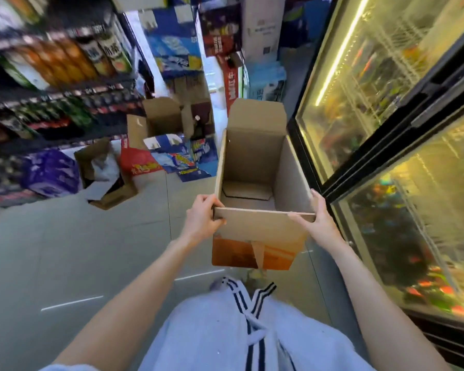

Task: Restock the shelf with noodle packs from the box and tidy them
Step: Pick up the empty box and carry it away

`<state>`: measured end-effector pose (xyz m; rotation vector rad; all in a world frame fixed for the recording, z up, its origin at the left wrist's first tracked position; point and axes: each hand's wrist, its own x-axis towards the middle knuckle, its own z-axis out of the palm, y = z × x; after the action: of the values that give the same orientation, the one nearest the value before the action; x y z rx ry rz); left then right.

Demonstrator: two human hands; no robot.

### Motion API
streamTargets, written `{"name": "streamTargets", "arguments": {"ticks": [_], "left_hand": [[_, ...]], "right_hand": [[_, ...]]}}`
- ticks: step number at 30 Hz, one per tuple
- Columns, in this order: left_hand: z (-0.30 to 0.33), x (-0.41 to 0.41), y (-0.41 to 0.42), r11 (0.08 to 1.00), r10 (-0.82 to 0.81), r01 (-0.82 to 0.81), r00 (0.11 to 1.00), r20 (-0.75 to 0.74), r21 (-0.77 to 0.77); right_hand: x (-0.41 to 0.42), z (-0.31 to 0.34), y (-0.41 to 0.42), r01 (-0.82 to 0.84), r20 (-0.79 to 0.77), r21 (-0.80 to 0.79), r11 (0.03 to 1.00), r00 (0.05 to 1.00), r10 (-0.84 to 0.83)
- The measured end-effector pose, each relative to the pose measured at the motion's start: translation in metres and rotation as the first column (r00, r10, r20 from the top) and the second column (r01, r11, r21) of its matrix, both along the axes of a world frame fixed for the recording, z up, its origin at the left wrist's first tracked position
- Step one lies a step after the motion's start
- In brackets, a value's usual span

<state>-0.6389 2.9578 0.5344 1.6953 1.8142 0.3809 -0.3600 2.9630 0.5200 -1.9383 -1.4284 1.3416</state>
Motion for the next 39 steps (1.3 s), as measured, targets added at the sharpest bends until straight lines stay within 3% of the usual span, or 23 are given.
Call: {"name": "streamTargets", "arguments": {"ticks": [2, 4, 7, 10, 12, 19, 24, 30, 32, 34, 35, 39], "left_hand": [[0.0, -0.015, 0.051, 1.0, -0.002, 0.002, 1.0, -0.002, 0.011], [-0.006, -0.029, 0.102, 0.999, -0.02, 0.02, 1.0, 0.006, 0.033], [-0.027, -0.048, 0.183, 0.997, -0.074, 0.074, 0.997, 0.017, 0.039], [-0.055, -0.062, 0.268, 0.99, -0.142, 0.142, 0.99, 0.01, 0.013], [-0.081, -0.07, 0.321, 0.985, -0.17, 0.169, 0.985, -0.007, -0.014], [-0.215, -0.085, 0.465, 0.956, -0.286, 0.268, 0.941, -0.182, -0.12], [-0.354, -0.09, 0.558, 0.915, -0.402, 0.38, 0.872, -0.278, -0.133], [-0.474, -0.089, 0.588, 0.835, -0.544, 0.426, 0.735, -0.405, -0.348], [-0.496, -0.084, 0.582, 0.881, -0.444, 0.326, 0.822, -0.357, -0.343], [-0.499, -0.073, 0.586, 0.941, -0.215, 0.128, 0.941, -0.261, -0.313], [-0.498, -0.068, 0.588, 0.95, -0.139, 0.06, 0.959, -0.246, -0.305], [-0.487, -0.057, 0.595, 0.934, -0.258, 0.153, 0.914, -0.313, -0.323]], "right_hand": [[-0.013, 0.006, 0.057, 0.161, -0.096, -0.074, 0.984, 0.981, -0.168], [-0.023, -0.001, 0.116, 0.197, 0.103, -0.101, 0.975, 0.977, -0.186], [-0.04, -0.028, 0.199, 0.098, 0.39, -0.166, 0.981, 0.92, -0.026], [-0.058, -0.057, 0.267, 0.099, 0.48, -0.21, 0.973, 0.877, 0.015], [-0.071, -0.079, 0.304, 0.165, 0.511, -0.148, 0.975, 0.857, -0.068], [-0.109, -0.198, 0.402, 0.345, 0.519, -0.115, 0.931, 0.82, -0.24], [-0.127, -0.338, 0.468, 0.477, 0.478, -0.083, 0.875, 0.789, -0.385], [-0.139, -0.476, 0.479, 0.633, 0.398, -0.08, 0.77, 0.728, -0.558], [-0.14, -0.503, 0.465, 0.626, 0.377, -0.079, 0.776, 0.739, -0.558], [-0.139, -0.513, 0.454, 0.642, 0.371, -0.109, 0.759, 0.734, -0.568], [-0.14, -0.515, 0.449, 0.655, 0.367, -0.132, 0.744, 0.73, -0.577], [-0.151, -0.52, 0.45, 0.69, 0.341, -0.211, 0.693, 0.716, -0.609]]}}
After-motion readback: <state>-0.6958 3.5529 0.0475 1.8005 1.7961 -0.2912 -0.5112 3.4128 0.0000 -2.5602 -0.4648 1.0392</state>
